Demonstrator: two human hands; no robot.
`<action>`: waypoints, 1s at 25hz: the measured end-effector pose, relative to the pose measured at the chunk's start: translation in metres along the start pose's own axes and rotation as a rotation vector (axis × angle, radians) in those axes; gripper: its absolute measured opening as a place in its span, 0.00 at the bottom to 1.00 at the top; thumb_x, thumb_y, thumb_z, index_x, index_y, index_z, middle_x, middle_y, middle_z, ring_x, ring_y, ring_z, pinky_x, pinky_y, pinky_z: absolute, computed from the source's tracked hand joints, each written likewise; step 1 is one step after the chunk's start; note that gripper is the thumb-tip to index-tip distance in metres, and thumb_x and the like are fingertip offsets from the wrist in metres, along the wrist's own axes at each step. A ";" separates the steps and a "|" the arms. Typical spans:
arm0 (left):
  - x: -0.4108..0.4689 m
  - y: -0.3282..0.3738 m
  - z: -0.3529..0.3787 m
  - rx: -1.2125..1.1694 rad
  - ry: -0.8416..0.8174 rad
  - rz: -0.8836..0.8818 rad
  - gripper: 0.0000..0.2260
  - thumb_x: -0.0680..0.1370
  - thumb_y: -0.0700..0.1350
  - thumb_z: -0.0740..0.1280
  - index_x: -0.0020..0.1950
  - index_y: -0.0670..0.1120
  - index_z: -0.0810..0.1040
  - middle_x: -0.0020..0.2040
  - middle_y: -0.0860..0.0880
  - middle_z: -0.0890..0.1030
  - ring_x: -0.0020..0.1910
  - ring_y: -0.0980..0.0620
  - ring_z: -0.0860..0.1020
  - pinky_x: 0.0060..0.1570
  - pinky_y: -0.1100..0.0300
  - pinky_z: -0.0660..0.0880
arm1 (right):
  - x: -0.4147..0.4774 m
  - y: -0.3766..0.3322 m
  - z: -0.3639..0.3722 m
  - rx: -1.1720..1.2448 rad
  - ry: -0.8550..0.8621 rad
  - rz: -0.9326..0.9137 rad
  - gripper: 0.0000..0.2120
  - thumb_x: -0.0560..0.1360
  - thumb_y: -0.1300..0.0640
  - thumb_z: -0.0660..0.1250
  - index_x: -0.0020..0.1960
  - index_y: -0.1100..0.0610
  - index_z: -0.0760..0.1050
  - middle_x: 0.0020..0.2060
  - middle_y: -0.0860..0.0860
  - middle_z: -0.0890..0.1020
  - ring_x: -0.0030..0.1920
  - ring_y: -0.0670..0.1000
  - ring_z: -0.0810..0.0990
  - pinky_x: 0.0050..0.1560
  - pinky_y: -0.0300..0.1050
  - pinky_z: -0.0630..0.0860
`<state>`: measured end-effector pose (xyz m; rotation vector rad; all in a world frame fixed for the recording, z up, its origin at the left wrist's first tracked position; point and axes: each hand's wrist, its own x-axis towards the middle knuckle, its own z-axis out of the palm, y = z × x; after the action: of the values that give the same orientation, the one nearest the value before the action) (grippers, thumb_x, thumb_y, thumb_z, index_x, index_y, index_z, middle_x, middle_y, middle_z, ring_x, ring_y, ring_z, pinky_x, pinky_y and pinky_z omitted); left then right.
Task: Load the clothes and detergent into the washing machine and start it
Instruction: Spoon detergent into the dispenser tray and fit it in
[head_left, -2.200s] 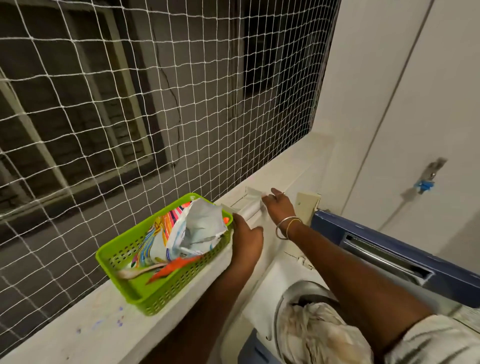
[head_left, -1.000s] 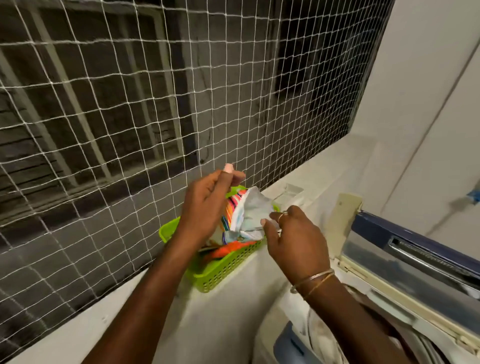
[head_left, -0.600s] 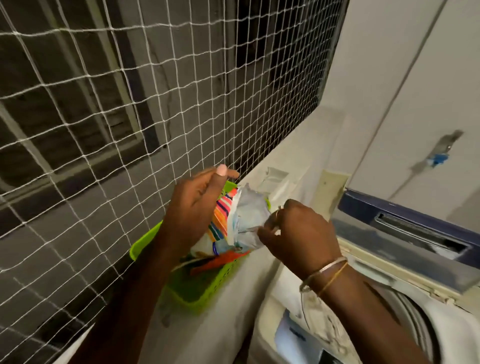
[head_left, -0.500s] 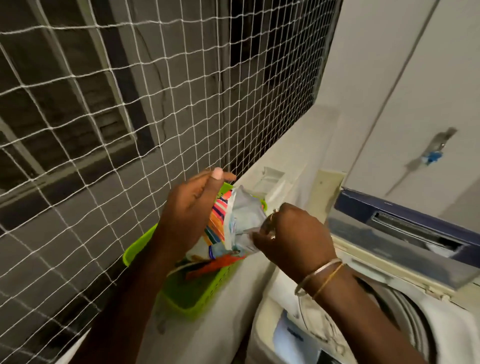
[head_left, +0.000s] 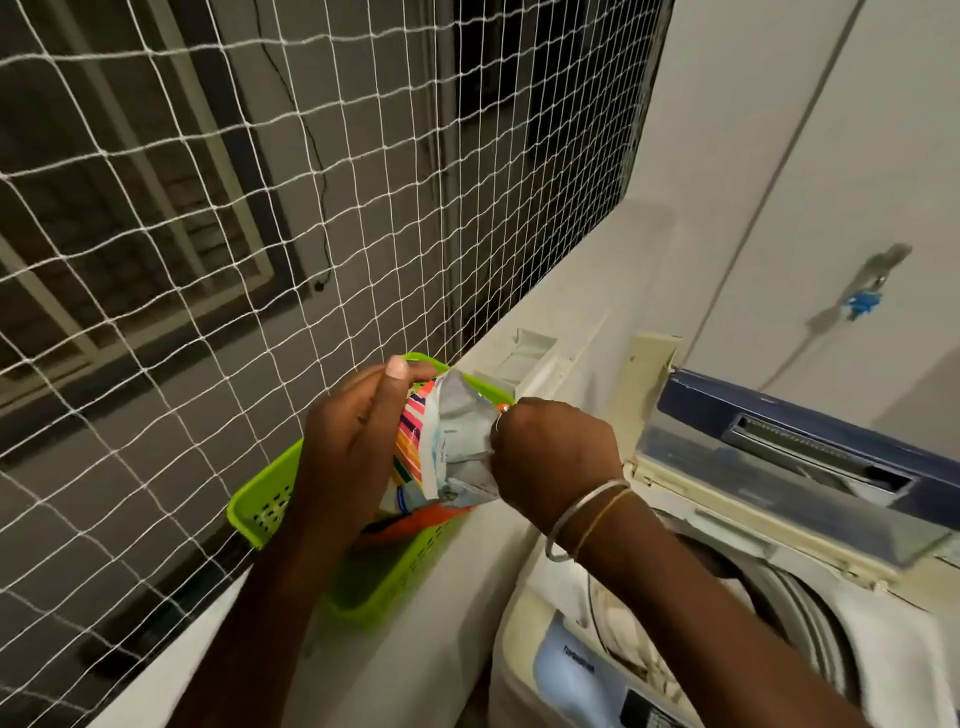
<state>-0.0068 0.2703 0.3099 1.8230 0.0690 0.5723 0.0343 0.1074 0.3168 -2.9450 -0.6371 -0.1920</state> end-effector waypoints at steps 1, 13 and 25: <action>-0.002 -0.001 0.001 -0.006 0.011 0.001 0.16 0.86 0.49 0.56 0.52 0.55 0.84 0.47 0.60 0.86 0.47 0.60 0.84 0.44 0.70 0.77 | 0.001 0.000 0.000 0.002 0.002 -0.006 0.07 0.75 0.54 0.63 0.48 0.53 0.78 0.46 0.51 0.80 0.48 0.57 0.81 0.39 0.45 0.71; -0.004 -0.008 -0.001 -0.009 0.006 0.110 0.18 0.86 0.47 0.54 0.57 0.45 0.83 0.52 0.61 0.84 0.54 0.64 0.81 0.51 0.76 0.72 | 0.002 -0.003 0.013 0.296 0.244 -0.248 0.00 0.75 0.52 0.69 0.45 0.47 0.79 0.39 0.48 0.82 0.41 0.53 0.80 0.46 0.52 0.76; -0.007 -0.014 -0.002 -0.041 -0.022 0.057 0.16 0.86 0.49 0.56 0.58 0.48 0.83 0.51 0.58 0.85 0.53 0.60 0.83 0.50 0.71 0.77 | 0.002 0.013 0.015 0.125 0.359 -0.330 0.12 0.80 0.51 0.59 0.49 0.51 0.80 0.36 0.51 0.81 0.38 0.56 0.78 0.47 0.52 0.72</action>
<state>-0.0103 0.2742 0.2954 1.7955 -0.0092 0.5898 0.0432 0.0987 0.3015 -2.5720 -1.0251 -0.6666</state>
